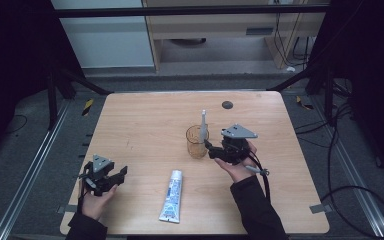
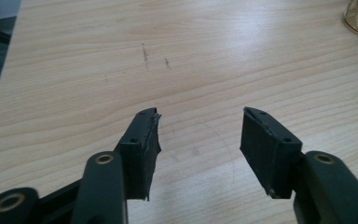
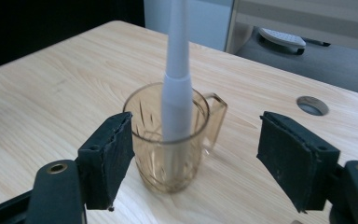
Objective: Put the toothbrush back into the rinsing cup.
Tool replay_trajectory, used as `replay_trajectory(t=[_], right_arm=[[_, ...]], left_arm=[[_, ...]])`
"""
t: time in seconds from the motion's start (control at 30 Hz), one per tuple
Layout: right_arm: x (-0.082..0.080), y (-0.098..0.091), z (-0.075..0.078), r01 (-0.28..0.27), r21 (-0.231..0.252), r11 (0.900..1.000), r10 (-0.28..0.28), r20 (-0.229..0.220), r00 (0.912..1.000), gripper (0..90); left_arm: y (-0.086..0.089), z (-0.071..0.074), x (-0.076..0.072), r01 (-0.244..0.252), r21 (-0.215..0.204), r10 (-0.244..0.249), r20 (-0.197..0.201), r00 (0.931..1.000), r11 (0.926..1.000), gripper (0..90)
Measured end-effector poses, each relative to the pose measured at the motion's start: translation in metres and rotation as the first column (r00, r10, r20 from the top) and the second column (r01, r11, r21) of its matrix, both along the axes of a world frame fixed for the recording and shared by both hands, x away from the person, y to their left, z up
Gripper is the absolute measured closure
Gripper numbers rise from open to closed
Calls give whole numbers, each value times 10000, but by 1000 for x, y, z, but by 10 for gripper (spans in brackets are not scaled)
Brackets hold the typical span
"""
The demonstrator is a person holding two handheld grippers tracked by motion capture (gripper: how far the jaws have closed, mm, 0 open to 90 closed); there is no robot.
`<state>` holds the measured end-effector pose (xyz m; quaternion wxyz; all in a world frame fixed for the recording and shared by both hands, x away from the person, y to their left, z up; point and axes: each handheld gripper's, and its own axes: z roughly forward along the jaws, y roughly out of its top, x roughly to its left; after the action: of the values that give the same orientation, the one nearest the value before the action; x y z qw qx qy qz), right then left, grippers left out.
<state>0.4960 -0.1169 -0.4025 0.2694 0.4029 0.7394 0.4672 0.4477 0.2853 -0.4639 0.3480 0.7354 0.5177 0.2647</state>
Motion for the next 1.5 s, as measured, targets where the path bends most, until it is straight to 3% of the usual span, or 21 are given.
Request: replay_trajectory(t=[0.23,0.47,0.63,0.83,0.93,1.03,1.23,1.37,1.5], right_arm=[[-15,-26,-5,116,-188,9998,-121,-298,9995,273],[-28,-53,-18,305,-259,9992,-321,-621,9976,299],[-37,-70,-28,607,-358,9975,-632,-739,9953,324],[-44,-86,-35,856,-322,9958,-882,-926,9918,318],[-47,-96,-45,1040,-516,9932,-1095,-1188,9869,301],[-50,-103,-52,1158,-611,9914,-1230,-1329,9835,296],[-54,-113,-58,1417,-578,9882,-1490,-1527,9770,271],[-56,-118,-62,1542,-706,9855,-1639,-1610,9732,258],[-57,-120,-63,1566,-719,9850,-1665,-1615,9727,254]], left_arm=[[-7,1,-3,336,-175,-338,-136,9993,9993,556],[-18,0,-7,999,-450,-1017,-399,9940,9940,652],[-31,0,-13,1701,-348,-1722,-688,9827,9848,762],[-48,-3,-22,2284,-487,-2325,-1094,9664,9723,823],[-57,-5,-26,2625,-521,-2671,-1275,9552,9635,855],[-66,-7,-32,3060,-483,-3098,-1445,9398,9508,869],[-85,-14,-41,3869,-294,-3849,-1950,9021,9217,886],[-95,-18,-46,4253,-188,-4185,-2226,8805,9049,889],[-100,-20,-49,4480,-253,-4411,-2335,8666,8937,890]])
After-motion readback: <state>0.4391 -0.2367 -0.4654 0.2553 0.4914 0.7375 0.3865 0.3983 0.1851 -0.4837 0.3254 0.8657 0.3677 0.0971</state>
